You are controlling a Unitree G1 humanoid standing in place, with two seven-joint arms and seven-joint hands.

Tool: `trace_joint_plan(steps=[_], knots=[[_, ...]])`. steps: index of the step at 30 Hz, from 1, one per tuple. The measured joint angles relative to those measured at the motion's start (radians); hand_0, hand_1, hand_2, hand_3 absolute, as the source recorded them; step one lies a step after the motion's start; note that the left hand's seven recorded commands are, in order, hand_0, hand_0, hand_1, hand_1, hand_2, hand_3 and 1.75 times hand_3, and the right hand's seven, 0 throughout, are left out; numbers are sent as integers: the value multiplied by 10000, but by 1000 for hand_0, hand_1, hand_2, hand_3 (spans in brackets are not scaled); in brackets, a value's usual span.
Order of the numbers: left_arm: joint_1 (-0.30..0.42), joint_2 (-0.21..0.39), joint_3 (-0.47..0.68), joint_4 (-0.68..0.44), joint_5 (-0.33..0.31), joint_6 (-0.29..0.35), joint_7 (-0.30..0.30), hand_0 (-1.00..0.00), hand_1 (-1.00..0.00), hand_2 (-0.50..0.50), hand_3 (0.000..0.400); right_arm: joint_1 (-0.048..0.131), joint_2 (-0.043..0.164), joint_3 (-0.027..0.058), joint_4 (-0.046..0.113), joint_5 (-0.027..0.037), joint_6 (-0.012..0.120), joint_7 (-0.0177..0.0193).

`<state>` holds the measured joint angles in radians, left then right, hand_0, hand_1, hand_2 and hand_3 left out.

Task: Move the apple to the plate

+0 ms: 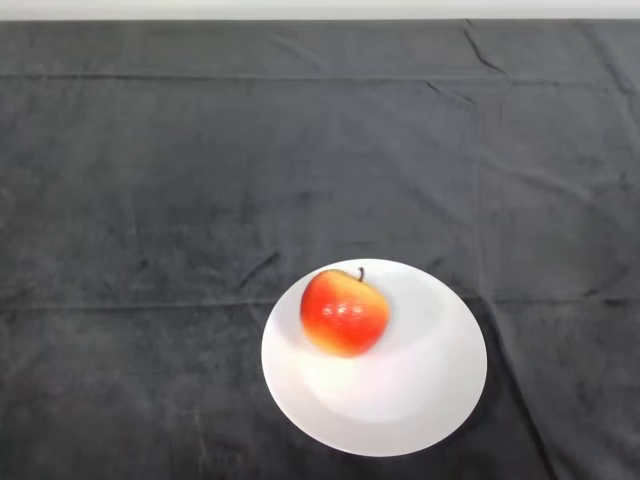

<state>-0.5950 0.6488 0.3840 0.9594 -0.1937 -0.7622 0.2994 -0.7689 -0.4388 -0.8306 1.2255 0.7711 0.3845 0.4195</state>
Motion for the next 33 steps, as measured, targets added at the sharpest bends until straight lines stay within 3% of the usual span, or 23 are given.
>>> trace_joint_plan(steps=[6, 19, 33], knots=[[365, 221, 694, 496, -406, -309, 70, 0, 0, 0, 0, 0, 0, -1, 0, 3, 0, 0], [391, 564, 1599, 1571, -1041, -508, 159, 0, 0, 0, 0, 0, 0, 0, 1, 3, 0, 0], [391, 737, 1921, 1873, -1165, -506, 157, 0, 0, 0, 0, 0, 0, 0, 1, 4, 0, 1]])
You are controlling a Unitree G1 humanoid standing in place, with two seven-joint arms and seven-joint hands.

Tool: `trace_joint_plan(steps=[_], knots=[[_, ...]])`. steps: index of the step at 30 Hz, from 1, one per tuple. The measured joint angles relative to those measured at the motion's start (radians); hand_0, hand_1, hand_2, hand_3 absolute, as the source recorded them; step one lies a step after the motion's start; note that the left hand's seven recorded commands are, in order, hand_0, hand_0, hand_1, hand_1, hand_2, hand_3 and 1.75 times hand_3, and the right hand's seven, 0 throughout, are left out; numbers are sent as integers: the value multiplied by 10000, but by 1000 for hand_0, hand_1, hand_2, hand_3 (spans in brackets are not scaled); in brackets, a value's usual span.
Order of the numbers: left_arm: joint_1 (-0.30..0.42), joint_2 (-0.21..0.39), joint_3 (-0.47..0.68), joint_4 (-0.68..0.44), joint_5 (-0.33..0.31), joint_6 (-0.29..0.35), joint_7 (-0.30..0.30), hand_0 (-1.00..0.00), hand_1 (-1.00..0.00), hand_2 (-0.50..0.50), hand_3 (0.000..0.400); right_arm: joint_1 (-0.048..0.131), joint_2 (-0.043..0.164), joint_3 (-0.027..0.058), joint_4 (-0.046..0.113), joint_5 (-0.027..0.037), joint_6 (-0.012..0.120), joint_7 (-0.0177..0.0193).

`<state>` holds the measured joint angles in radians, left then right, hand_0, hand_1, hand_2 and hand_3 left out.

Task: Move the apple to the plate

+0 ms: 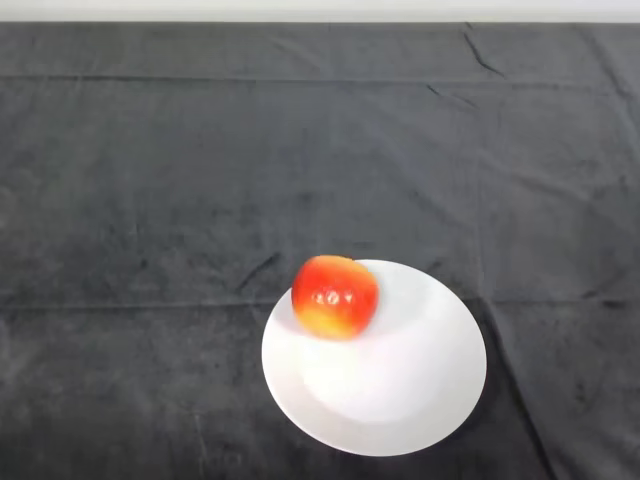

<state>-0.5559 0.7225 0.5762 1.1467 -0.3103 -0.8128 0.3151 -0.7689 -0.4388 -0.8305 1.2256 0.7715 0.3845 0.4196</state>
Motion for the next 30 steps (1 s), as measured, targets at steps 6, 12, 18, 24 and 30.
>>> trace_joint_plan(steps=[6, 12, 18, 24, 30], knots=[[0, 9, 16, 69, -1, 0, -33, 0, 0, 0, 0, 0, 0, 0, 0, 0, 0, 0], [0, 9, 32, 125, 0, 0, -66, 0, 0, 0, 0, 0, 0, 0, 0, 0, 0, 0], [0, 10, 81, 128, 0, 0, -159, 0, 0, 0, 0, 0, 0, 0, 0, 0, 0, 0], [-1, 10, 235, 132, 4, 0, -177, 0, 0, 0, 0, 0, 0, 0, 0, 0, 0, 0], [-1, 10, 270, 187, 5, 0, -177, 0, 0, 0, 0, 0, 0, 0, 0, 1, 0, 0]])
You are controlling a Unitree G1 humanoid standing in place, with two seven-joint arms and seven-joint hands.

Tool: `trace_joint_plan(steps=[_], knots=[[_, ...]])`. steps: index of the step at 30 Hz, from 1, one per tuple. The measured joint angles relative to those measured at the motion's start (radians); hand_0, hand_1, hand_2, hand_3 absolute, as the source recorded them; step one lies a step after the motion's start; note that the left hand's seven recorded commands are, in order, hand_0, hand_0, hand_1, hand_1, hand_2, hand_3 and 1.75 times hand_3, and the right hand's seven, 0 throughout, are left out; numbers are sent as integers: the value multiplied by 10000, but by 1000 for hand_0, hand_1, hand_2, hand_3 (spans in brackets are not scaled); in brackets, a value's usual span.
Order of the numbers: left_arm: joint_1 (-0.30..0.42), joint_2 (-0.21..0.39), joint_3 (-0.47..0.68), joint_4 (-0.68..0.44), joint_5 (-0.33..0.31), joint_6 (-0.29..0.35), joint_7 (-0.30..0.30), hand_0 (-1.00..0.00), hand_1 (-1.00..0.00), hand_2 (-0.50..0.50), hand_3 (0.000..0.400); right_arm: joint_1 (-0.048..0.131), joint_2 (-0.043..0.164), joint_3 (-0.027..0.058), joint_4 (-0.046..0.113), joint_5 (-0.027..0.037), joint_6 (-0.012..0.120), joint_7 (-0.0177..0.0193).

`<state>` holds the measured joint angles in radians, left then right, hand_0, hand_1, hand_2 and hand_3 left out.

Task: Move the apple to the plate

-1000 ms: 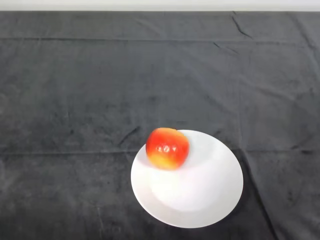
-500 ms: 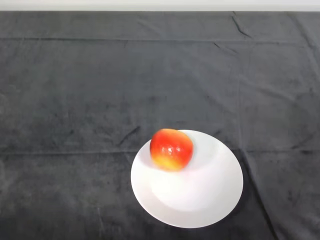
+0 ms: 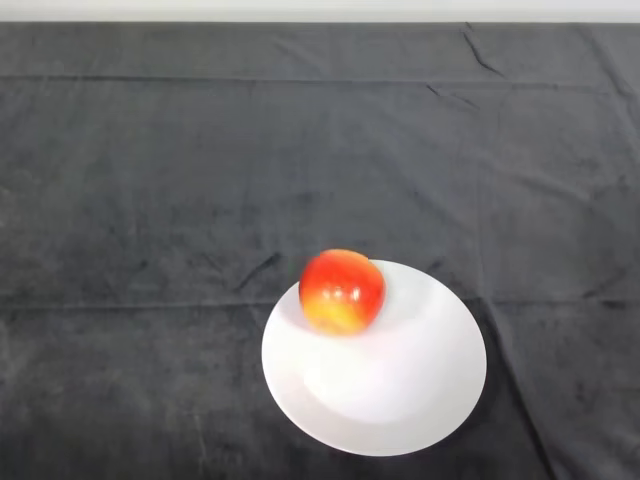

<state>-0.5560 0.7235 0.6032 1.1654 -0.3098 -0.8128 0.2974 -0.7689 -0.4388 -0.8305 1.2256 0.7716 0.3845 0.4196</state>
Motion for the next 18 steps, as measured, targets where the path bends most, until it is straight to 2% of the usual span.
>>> trace_joint_plan(steps=[18], knots=[[-1, 0, -1, 194, 40, 0, 10, 0, 0, 0, 0, 0, 0, 0, 0, 0, 0, 0]])
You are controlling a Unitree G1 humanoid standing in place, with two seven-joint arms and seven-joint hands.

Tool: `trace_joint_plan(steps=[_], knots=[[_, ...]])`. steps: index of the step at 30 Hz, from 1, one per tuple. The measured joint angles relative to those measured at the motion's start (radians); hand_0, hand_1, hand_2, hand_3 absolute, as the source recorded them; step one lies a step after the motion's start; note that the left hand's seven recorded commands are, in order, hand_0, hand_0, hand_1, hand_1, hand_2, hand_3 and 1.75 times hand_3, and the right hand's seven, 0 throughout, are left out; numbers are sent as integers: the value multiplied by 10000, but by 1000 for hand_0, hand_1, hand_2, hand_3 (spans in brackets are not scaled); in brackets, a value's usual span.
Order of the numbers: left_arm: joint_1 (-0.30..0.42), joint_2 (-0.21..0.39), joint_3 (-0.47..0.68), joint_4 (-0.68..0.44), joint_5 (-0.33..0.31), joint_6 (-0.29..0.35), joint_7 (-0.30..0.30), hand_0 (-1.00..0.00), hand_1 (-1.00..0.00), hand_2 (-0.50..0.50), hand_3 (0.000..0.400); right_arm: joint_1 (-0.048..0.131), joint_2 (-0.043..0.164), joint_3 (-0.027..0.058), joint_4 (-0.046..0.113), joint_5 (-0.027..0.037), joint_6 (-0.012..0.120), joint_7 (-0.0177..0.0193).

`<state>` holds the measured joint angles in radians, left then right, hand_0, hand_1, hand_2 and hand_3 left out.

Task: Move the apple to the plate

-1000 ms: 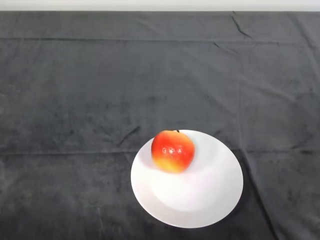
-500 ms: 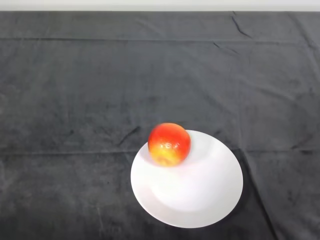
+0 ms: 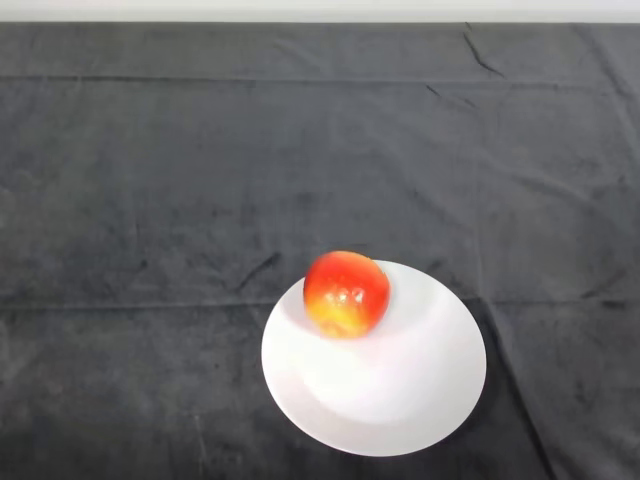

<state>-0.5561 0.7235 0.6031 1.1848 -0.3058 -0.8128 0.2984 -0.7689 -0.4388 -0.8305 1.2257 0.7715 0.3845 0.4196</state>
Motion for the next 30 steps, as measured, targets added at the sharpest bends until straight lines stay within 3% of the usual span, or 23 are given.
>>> trace_joint_plan(steps=[30], knots=[[0, 0, 19, 0, 0, 12, -33, 0, 0, 0, 0, 0, 0, 0, 0, 0, 0, 0]])
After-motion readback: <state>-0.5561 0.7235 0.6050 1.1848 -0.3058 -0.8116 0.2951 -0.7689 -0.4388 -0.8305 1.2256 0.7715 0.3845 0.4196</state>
